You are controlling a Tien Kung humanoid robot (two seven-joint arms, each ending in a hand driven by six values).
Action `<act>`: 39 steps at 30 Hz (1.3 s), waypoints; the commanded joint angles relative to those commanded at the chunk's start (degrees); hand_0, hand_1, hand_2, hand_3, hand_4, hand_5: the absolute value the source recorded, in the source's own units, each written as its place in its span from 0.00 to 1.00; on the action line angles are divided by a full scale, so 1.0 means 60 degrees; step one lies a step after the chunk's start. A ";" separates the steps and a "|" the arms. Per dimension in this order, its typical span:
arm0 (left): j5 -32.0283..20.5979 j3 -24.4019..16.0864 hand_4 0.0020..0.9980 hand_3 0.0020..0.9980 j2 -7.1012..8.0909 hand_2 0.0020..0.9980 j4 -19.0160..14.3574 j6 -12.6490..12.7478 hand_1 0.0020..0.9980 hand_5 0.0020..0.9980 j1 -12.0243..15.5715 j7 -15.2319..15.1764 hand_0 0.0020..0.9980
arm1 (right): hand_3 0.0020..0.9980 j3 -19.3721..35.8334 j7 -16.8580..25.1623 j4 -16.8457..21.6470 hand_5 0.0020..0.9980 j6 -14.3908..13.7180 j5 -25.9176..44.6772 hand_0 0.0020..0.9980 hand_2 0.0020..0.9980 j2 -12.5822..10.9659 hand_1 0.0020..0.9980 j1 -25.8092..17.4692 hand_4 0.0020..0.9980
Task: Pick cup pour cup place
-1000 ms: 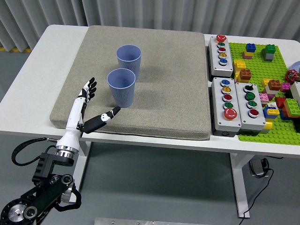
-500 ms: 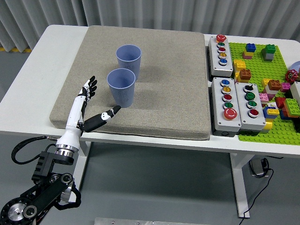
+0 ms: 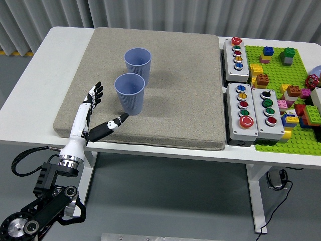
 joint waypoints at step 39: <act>0.0836 0.0622 0.98 1.00 -0.0485 1.00 0.1414 0.1179 0.95 0.36 -0.0816 0.0411 0.91 | 0.64 -0.0102 0.0014 -0.0013 0.30 -0.0019 0.0159 0.70 0.67 -0.0007 0.71 0.0051 0.05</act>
